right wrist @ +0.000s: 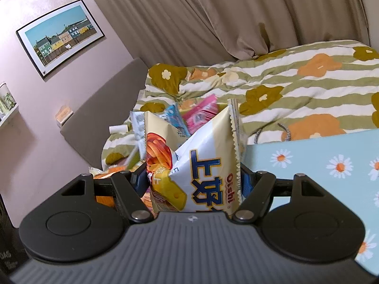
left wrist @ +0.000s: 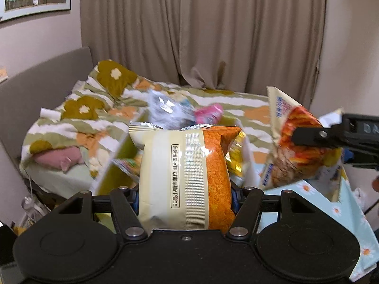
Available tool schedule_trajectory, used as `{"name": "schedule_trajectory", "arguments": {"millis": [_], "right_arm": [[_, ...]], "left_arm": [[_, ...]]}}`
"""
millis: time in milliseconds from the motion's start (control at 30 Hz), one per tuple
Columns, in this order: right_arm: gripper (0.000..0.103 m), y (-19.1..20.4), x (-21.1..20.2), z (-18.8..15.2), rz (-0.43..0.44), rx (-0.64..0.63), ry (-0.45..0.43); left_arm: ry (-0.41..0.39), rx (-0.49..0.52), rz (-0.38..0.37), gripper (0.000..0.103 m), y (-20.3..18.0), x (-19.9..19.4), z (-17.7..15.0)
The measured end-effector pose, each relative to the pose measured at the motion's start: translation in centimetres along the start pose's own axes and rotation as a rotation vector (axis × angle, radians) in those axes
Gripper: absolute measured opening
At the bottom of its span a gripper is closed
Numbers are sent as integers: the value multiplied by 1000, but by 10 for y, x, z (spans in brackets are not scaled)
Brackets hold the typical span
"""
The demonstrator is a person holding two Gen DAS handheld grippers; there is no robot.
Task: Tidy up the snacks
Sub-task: 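Carry both bags into the cardboard box and open both tools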
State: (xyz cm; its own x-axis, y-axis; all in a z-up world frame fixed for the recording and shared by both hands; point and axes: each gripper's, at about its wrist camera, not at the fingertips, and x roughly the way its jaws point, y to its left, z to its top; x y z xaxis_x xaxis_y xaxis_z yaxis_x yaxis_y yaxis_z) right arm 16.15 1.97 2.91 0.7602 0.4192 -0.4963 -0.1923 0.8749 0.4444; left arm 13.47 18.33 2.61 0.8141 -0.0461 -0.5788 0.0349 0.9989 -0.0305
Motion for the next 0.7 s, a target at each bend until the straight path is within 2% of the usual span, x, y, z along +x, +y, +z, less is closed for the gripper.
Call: {"name": "schedule_trajectory", "arguments": {"millis": [267,333,367,400,533,700], "right_arm": [[86,42,27,3,-22,8,-40],[86,48,35,4,-29,12,-41],[87,51,39,4,-32,15,-40],[87,54,42,3,-37,18,-39],[87,57,54,2,-52,34,-19],[87,62,63,-1,-54,6,12]], "left_arm": [[-17,23,-4,69,55,42,26],[-15,29,-15,85,61,54,28],[-9,33,-12,100,62,59,27],[-2,38,-5,103,62,62,26],[40,33,-6,103,68,68,16],[51,11,6,103,70,55,9]]}}
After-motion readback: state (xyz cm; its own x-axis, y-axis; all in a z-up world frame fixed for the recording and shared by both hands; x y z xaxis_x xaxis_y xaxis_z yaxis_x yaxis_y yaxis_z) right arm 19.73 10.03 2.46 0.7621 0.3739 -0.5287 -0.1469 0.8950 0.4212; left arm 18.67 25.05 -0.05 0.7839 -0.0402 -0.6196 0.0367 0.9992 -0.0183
